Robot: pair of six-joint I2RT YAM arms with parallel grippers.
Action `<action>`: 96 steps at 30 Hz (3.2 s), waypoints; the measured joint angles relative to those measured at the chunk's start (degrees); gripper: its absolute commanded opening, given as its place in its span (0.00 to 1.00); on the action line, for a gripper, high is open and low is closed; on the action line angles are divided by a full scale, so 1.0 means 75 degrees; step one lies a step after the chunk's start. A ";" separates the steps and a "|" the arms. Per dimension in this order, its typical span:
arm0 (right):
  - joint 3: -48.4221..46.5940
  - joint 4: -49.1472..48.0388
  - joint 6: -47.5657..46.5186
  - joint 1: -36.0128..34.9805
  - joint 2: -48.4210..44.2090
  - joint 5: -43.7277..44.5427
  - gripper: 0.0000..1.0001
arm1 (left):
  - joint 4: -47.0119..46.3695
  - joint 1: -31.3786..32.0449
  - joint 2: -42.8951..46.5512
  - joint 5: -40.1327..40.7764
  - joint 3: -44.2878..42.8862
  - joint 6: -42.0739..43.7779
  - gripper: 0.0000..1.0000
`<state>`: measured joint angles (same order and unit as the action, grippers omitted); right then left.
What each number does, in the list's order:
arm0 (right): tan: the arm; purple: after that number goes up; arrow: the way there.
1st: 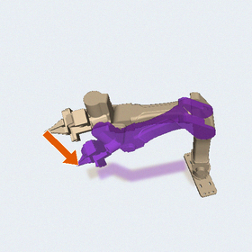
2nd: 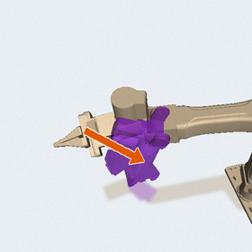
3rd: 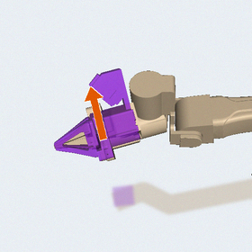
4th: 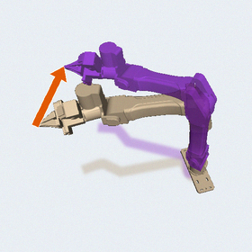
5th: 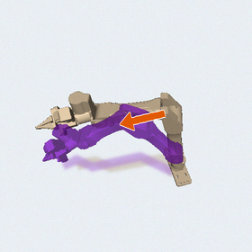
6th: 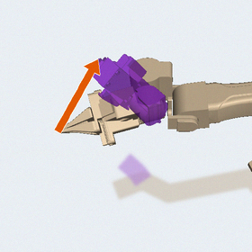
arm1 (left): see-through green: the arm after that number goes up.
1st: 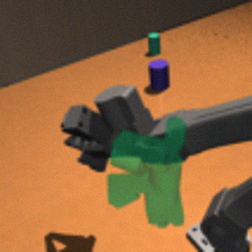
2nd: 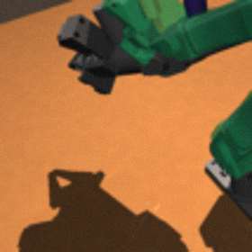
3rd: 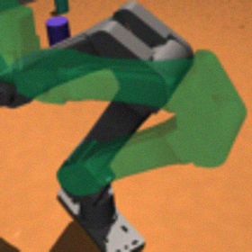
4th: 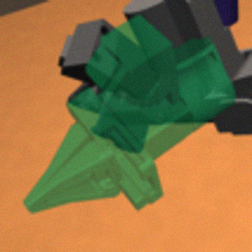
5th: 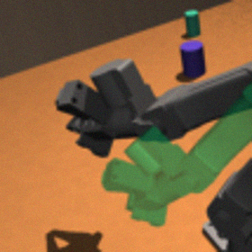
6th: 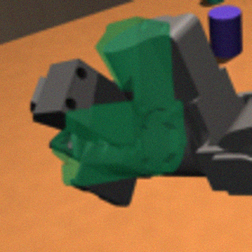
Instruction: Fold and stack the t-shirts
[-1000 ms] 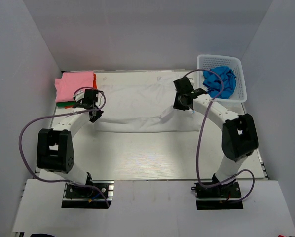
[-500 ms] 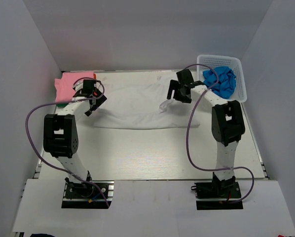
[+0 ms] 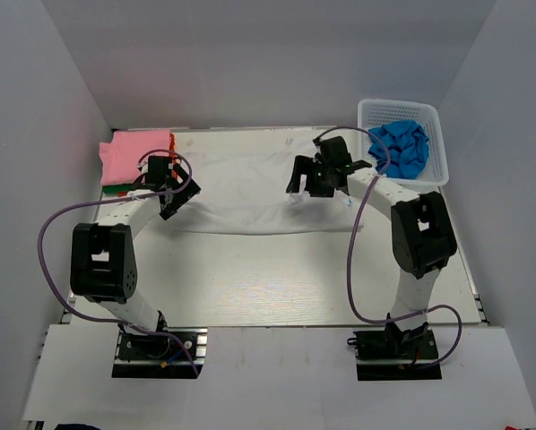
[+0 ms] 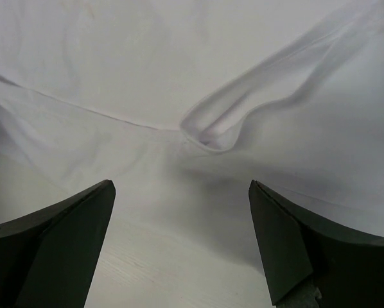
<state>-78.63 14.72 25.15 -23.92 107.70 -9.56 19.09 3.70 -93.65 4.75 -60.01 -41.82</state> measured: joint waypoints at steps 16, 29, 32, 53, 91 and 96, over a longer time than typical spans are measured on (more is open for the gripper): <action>-0.2506 0.0169 0.0638 -0.0175 0.2495 -0.0449 0.90 | 0.0227 0.0000 -0.0227 -0.0055 -0.0201 0.0020 1.00; -0.0632 0.0420 0.0737 0.0085 0.1037 0.1064 0.90 | -0.0064 0.0000 -0.1110 -0.0312 -0.0525 0.0052 1.00; 0.0286 0.0414 0.0743 0.0268 0.0361 0.1259 0.90 | -0.0149 0.0000 -0.1373 -0.0358 -0.0504 0.0017 1.00; 0.5278 0.0280 0.1122 0.0373 -0.4025 0.1358 0.90 | 0.0303 0.0166 0.3168 -0.0545 0.3707 -0.0603 1.00; -0.4520 0.0810 -0.1731 0.0192 0.3552 0.4013 0.90 | 0.1163 -0.0245 -0.2978 0.1617 -0.2728 0.0469 0.85; -0.4581 0.0691 -0.1955 0.0347 0.4042 0.3873 0.90 | 0.1218 -0.0245 -0.3276 0.1632 -0.3127 0.0501 0.69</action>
<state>-112.99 19.90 10.48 -21.32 138.02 19.49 28.23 1.87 -118.21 16.99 -83.46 -38.06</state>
